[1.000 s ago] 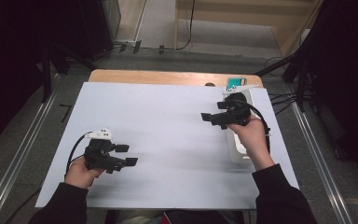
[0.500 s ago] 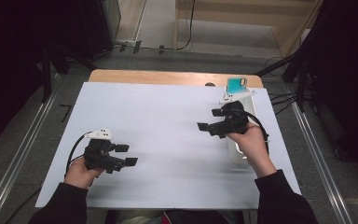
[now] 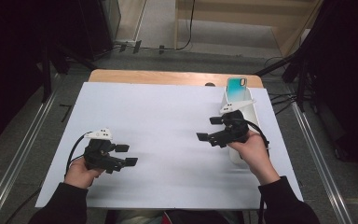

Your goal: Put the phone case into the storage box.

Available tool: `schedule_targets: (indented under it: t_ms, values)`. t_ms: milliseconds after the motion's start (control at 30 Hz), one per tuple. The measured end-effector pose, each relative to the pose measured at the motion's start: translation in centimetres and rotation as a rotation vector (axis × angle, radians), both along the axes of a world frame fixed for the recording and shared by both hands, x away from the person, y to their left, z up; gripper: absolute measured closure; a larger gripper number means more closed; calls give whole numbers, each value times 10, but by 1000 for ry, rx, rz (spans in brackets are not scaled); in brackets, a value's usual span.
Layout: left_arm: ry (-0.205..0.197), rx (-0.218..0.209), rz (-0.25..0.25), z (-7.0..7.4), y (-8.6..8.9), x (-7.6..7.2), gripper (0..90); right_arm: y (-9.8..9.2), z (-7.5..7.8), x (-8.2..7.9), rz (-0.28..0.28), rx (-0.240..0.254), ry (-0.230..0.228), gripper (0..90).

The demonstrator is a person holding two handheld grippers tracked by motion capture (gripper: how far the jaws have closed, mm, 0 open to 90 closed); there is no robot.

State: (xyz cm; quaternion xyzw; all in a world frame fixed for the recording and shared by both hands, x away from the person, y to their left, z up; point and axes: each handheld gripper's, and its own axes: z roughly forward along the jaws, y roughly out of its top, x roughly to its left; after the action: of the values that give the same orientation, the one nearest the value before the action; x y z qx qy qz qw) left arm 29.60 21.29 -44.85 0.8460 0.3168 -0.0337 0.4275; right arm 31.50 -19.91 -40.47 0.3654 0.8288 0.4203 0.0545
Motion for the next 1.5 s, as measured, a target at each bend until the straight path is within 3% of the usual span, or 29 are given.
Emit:
schedule_targets:
  t_ms: [433, 600, 1167, 1500]
  values:
    - [-3, 3, -5, 1, 0, 0, 270, -5, -10, -17, 56, 18, -3, 131]
    - [-1, 4, -8, 1, 0, -1, 270, -6, -13, -23, 75, -3, -23, 131]
    - [-1, 0, -12, 2, 0, -3, 270, -13, -31, -44, 129, -29, -26, 131]
    - [-1, -11, -15, 2, 0, -5, 270, -21, -45, -58, 119, -43, -25, 131]
